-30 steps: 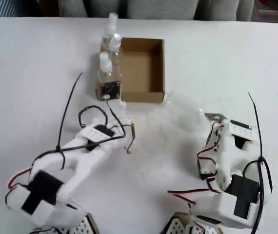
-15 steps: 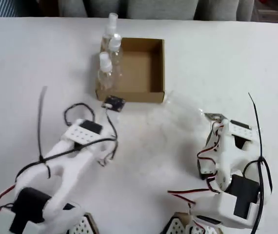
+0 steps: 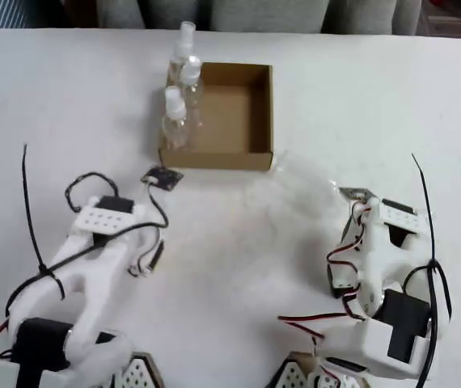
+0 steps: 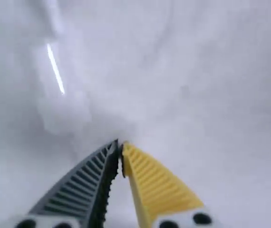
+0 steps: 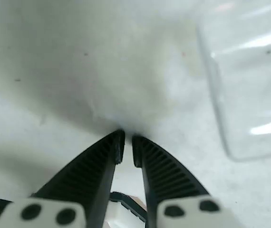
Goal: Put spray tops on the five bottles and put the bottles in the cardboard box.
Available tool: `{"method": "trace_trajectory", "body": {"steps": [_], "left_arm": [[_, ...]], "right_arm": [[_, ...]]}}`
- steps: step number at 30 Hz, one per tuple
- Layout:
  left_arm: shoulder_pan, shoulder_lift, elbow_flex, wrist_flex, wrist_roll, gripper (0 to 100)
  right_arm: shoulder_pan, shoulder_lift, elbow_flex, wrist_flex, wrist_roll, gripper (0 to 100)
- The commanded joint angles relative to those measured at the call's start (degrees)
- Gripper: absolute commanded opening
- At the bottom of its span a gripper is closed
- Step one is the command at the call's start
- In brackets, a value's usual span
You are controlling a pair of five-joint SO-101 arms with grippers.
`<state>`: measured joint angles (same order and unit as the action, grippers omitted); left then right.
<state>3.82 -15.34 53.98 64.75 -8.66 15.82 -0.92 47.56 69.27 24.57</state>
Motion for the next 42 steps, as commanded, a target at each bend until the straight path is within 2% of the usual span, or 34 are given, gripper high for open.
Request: {"method": "trace_trajectory", "body": {"steps": [1, 7, 15, 20, 26, 32, 36, 42], "left_arm": [[-3.2, -2.3, -1.5, 1.8, -0.8, 2], [-3.5, -2.3, -7.1, 11.2, -4.9, 2], [-3.5, -2.3, -14.1, 15.6, -5.3, 2], [-3.3, -2.3, -12.5, 15.0, -5.7, 2], [-3.6, -2.3, -4.0, 3.8, -5.7, 2], [-6.2, -2.3, -2.7, 3.4, -5.9, 2], [-6.9, -2.5, -0.4, 2.2, -12.2, 2], [-6.6, -11.8, 5.1, 1.8, -12.9, 2]], "right_arm": [[-1.5, 0.1, 0.5, -1.8, 0.6, 1.7], [-1.4, 0.1, 0.5, -1.8, 0.6, 1.7], [-1.4, 0.1, 0.5, -1.8, 0.6, 1.7], [-1.4, 0.1, 0.5, -1.8, 0.6, 1.7], [-1.4, 0.1, 0.5, -1.9, 0.5, 1.7], [-1.3, -0.3, 0.5, -1.9, 0.5, 1.7], [-1.3, -0.3, 0.3, -1.9, 0.4, 1.7], [0.7, -0.4, 0.1, -1.9, 0.2, 1.7]]}}
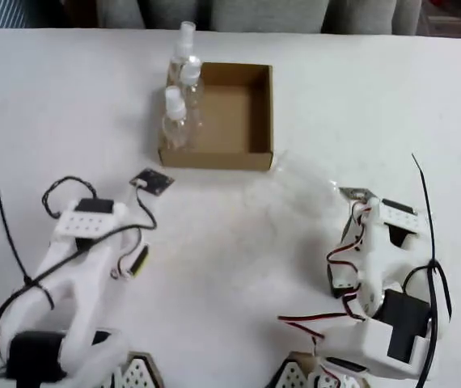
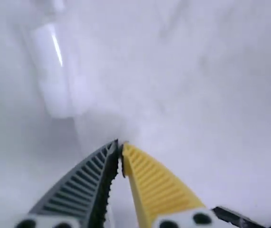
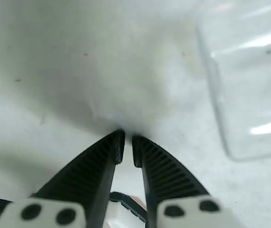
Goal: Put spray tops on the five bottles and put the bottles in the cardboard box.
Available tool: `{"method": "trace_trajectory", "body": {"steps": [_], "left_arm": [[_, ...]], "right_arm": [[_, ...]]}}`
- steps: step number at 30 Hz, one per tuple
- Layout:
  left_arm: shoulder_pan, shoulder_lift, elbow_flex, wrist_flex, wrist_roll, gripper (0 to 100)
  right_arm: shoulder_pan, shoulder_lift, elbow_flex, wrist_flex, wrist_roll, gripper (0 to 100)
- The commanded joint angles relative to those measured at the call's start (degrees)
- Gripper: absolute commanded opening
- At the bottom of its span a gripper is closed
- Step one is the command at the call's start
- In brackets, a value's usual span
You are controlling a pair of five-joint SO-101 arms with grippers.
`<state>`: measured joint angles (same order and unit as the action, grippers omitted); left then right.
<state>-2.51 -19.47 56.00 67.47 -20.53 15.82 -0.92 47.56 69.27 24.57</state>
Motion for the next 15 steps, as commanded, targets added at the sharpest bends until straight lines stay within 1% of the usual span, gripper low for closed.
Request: {"method": "trace_trajectory", "body": {"steps": [1, 5, 9, 12, 15], "left_arm": [[-0.3, -10.1, 4.4, -1.0, -1.1, 2], [0.0, -18.7, 10.1, -4.1, -0.6, 2], [0.0, -23.3, 12.7, -4.7, -0.6, 2], [0.0, -23.3, 12.8, -4.7, -0.6, 2], [0.0, -22.8, 12.8, -4.9, -0.6, 2]], "right_arm": [[0.7, -0.4, 0.1, -1.8, 0.2, 1.7], [1.0, -0.5, 0.0, -1.5, 0.2, 1.7], [2.1, -4.4, 0.0, 1.3, 0.1, 1.6], [4.4, -11.3, -2.0, 6.0, 0.1, 1.6], [8.0, -18.5, -8.4, 13.7, 0.1, 1.7]]}}
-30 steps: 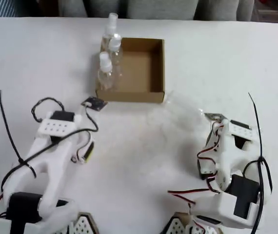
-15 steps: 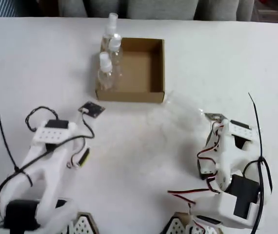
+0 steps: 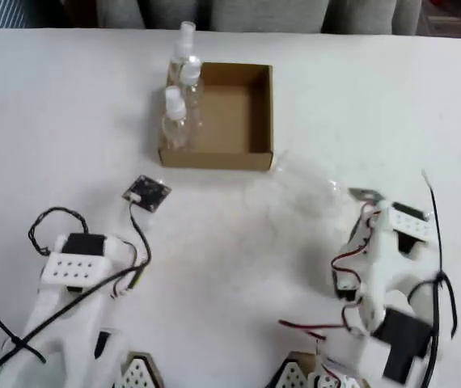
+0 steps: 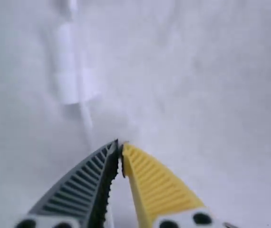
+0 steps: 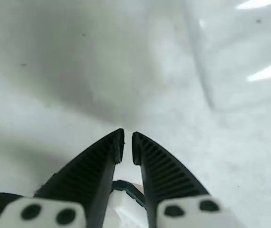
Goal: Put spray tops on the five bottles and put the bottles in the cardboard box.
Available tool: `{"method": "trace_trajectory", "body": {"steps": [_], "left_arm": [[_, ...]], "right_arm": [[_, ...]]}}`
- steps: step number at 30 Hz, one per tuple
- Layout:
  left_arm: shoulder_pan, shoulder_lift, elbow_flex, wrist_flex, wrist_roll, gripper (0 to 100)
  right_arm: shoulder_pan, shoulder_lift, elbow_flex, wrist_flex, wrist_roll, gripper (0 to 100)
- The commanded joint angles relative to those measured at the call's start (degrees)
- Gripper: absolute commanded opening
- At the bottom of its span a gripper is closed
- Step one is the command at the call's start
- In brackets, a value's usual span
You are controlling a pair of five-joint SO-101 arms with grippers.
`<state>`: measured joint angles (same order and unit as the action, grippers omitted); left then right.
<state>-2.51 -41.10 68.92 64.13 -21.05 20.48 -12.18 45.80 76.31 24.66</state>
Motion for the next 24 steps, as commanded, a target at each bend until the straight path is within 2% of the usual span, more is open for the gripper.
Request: {"method": "trace_trajectory", "body": {"steps": [1, 4, 9, 15, 18, 24], "left_arm": [[0.0, -1.1, -0.1, -1.6, -0.1, 2], [0.0, -0.9, -0.1, -1.5, -0.1, 2], [0.0, -0.9, 0.0, -1.3, -0.1, 2], [1.5, -1.0, 1.1, -1.6, -0.1, 2], [4.0, -1.3, 2.8, -1.6, -0.1, 2], [5.5, -1.4, 3.4, -1.7, -0.1, 2]], "right_arm": [[4.4, -9.1, -9.6, 8.9, 0.0, 1.8], [6.1, -12.1, -18.1, 14.4, -1.1, 1.8], [5.9, -8.7, -27.3, 17.4, -12.7, 3.1], [6.2, 2.0, -33.3, 13.0, -25.1, 23.3], [6.3, 7.1, -36.7, 10.1, -28.9, 21.7], [7.3, 15.5, -45.4, 9.3, -30.1, 20.1]]}}
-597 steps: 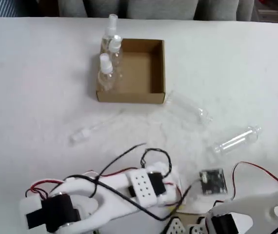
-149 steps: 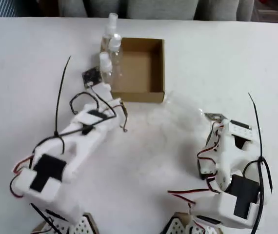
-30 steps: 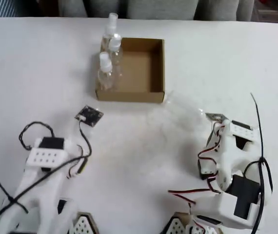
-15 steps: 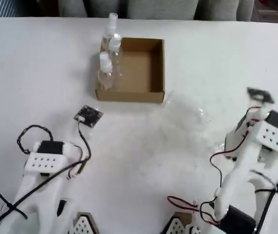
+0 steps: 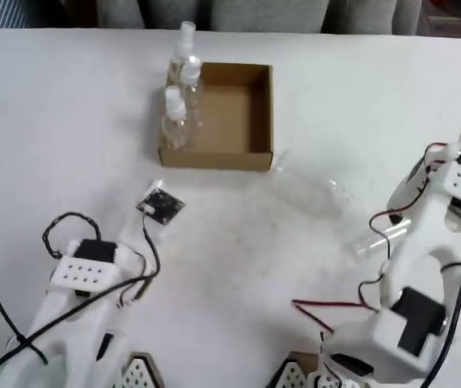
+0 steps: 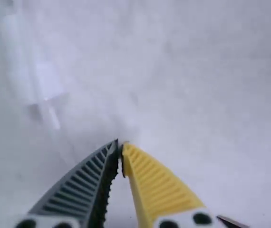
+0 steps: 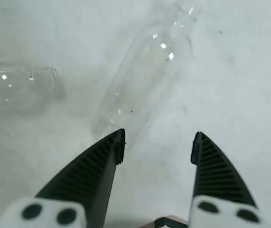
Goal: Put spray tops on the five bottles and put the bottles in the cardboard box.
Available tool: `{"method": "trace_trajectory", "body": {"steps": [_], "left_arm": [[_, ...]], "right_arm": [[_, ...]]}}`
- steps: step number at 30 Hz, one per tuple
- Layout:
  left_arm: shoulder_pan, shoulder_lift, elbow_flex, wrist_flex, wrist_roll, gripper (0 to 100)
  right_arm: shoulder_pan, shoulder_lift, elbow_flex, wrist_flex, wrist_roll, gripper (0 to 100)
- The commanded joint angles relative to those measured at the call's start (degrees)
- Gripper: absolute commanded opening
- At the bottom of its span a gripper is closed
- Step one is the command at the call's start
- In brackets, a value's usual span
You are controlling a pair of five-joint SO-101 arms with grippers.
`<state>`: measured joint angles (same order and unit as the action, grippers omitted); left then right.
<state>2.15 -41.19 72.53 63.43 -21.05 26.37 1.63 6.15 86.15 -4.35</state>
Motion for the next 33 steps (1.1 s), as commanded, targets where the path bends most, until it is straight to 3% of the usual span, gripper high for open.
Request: {"method": "trace_trajectory", "body": {"steps": [1, 10, 17, 33], "left_arm": [[0.8, -1.3, -0.2, -1.0, -0.1, 2], [0.8, -1.3, 0.0, -1.5, -0.1, 2], [0.8, -1.1, 0.0, -1.7, -0.1, 2], [0.8, -1.1, 0.0, -1.7, -0.1, 2]], "right_arm": [[2.2, 3.1, -7.4, -0.6, -2.4, 20.1], [3.6, 15.2, -17.5, -0.6, -10.0, 20.2], [3.4, 22.5, -23.2, -0.7, -11.8, 27.9], [1.2, 33.3, -24.9, -3.8, -12.5, 28.3]]}}
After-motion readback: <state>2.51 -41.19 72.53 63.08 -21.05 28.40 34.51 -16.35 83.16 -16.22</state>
